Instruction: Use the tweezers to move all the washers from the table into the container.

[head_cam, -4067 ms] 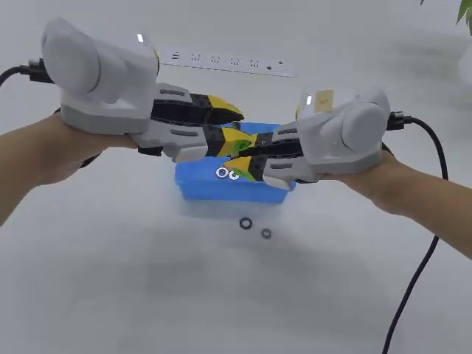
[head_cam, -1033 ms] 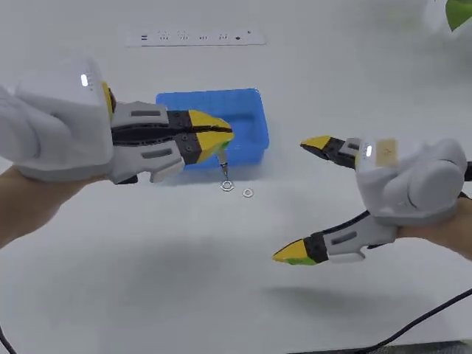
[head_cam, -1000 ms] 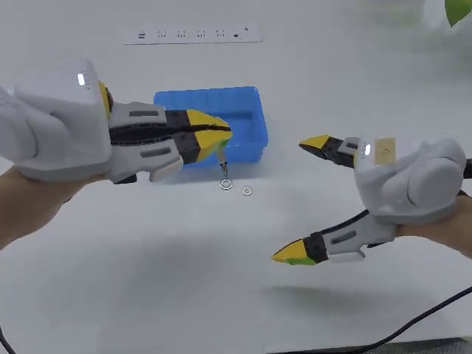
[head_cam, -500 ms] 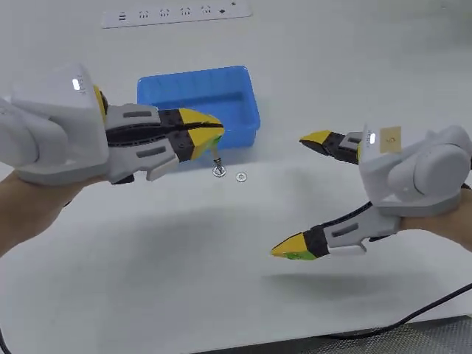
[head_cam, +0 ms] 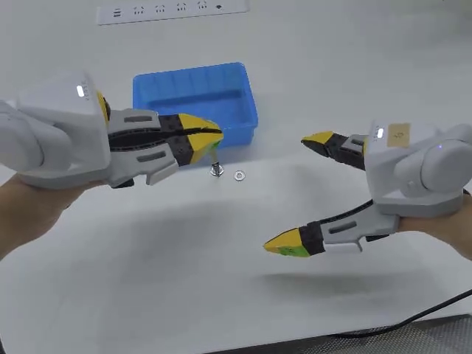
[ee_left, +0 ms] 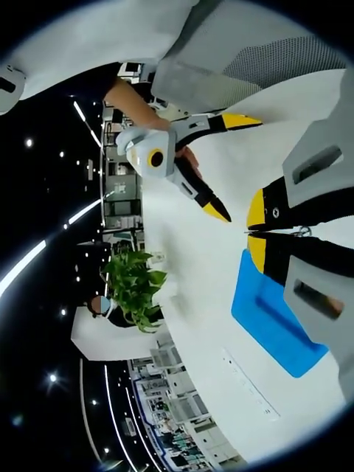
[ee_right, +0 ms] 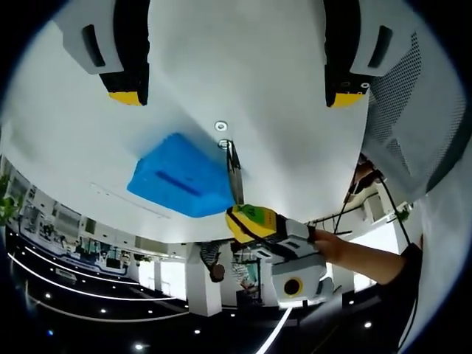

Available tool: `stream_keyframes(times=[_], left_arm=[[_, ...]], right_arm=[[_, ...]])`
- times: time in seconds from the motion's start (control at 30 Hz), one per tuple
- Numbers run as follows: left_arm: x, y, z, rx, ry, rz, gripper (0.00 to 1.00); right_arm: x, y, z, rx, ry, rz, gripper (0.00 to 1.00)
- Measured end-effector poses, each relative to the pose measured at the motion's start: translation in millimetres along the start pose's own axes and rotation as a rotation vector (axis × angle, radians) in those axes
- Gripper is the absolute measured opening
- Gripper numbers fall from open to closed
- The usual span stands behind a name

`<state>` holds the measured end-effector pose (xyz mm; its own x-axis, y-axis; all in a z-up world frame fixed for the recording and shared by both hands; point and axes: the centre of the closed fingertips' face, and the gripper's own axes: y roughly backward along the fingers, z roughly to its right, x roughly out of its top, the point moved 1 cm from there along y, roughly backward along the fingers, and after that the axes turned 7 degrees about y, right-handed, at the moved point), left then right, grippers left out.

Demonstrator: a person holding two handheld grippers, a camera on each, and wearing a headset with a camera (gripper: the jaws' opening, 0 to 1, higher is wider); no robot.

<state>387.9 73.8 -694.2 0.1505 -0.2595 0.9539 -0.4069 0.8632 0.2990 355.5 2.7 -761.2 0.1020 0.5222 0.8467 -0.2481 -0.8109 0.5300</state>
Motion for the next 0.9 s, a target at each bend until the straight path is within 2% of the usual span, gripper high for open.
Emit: stream_keyframes(times=[0.17, 0.33, 0.43, 0.57, 0.63, 0.77, 0.9], left_arm=[[0.8, 0.1, 0.7, -0.012, -0.004, 0.003, 0.04], [0.7, -3.0, 7.1, -0.060, 0.020, -0.013, 0.04], [1.0, -4.1, 2.9, -0.064, 0.024, -0.025, 0.04], [0.3, -3.9, -4.0, -0.061, 0.045, -0.034, 0.04], [-0.7, -3.1, -4.5, -0.060, 0.025, -0.047, 0.04], [-1.8, -1.8, -2.4, -0.068, 0.039, -0.048, 0.04], [-3.1, -0.3, -1.8, -0.073, 0.044, -0.054, 0.04]], right_arm=[[4.2, -5.2, -5.2, 0.026, 0.003, 0.004, 1.00], [9.4, -12.3, -10.4, 0.080, 0.002, 0.009, 0.88], [12.9, -19.5, -8.0, 0.085, 0.003, 0.014, 0.87], [22.4, -28.6, -5.9, 0.108, 0.000, 0.030, 0.79], [26.9, -33.9, -5.7, 0.123, 0.005, 0.034, 0.76], [33.4, -44.6, -8.2, 0.167, -0.010, 0.053, 0.71], [36.6, -57.0, -9.8, 0.213, 0.010, 0.044, 0.63]])
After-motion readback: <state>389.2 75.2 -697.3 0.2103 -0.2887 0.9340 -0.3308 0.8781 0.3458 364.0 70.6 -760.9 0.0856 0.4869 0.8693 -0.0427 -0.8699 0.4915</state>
